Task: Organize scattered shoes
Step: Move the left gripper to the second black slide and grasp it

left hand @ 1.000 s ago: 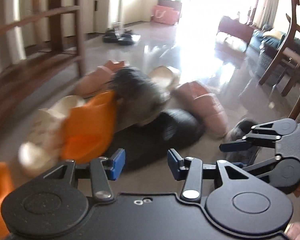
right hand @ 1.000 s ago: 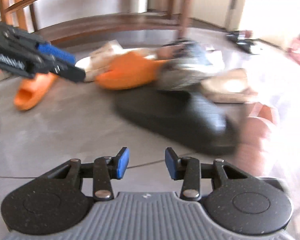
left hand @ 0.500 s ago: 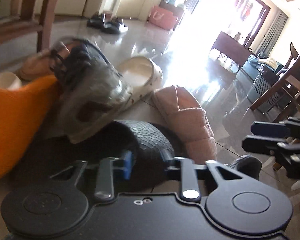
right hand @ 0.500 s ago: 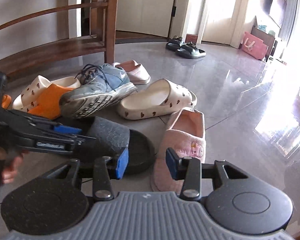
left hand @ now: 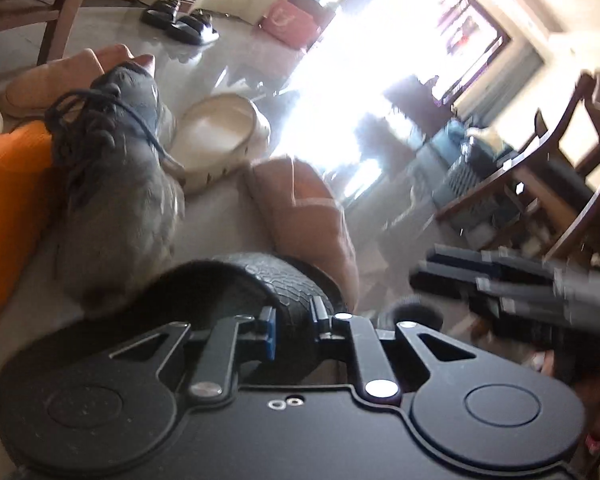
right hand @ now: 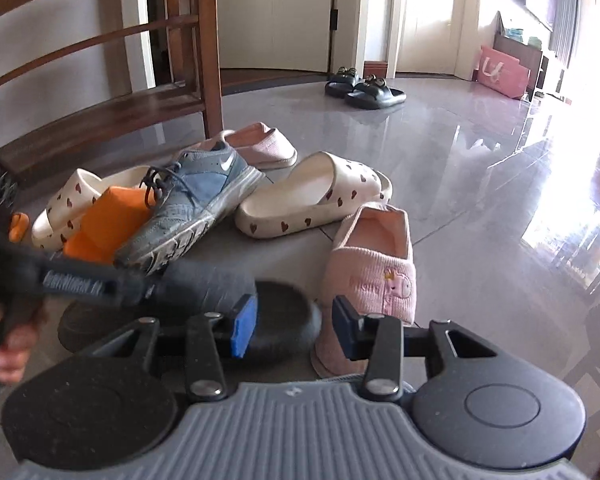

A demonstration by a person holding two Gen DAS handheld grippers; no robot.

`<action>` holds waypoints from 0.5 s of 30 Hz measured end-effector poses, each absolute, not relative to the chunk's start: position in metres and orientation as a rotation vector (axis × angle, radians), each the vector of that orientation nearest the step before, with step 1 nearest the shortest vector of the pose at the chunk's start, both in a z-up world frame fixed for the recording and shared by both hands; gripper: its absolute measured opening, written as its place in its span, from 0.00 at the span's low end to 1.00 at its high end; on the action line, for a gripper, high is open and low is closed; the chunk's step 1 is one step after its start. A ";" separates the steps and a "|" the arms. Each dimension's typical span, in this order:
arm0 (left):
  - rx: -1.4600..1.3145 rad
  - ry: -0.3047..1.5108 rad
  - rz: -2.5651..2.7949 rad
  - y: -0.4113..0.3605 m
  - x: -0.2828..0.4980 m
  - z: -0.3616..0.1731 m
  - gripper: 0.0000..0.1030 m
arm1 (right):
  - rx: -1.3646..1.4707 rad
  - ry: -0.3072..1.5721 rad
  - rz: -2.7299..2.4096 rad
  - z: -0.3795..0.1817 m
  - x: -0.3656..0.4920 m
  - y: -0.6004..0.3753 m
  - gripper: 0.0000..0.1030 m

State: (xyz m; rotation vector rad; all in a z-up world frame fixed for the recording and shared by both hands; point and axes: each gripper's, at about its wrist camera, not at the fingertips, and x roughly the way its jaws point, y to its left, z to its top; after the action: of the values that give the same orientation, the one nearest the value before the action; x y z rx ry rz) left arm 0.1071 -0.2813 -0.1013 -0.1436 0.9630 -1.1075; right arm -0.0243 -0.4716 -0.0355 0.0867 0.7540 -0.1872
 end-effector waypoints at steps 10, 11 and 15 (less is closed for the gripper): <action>-0.148 0.981 -1.092 -0.235 0.089 -0.092 0.12 | 0.101 0.748 -0.143 -0.036 -0.025 -0.444 0.45; -0.147 0.984 -1.090 -0.234 0.089 -0.090 0.12 | 0.104 0.748 -0.134 -0.036 -0.025 -0.440 0.45; -0.096 1.010 -1.082 -0.206 0.086 -0.086 0.12 | 0.109 0.752 -0.083 -0.036 -0.024 -0.424 0.45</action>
State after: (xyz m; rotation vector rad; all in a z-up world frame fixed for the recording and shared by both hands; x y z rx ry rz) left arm 0.0860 -0.2059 -0.0861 -0.0960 1.0104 -1.0820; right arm -0.0240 -0.4236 -0.0356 0.1094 0.7523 -0.0825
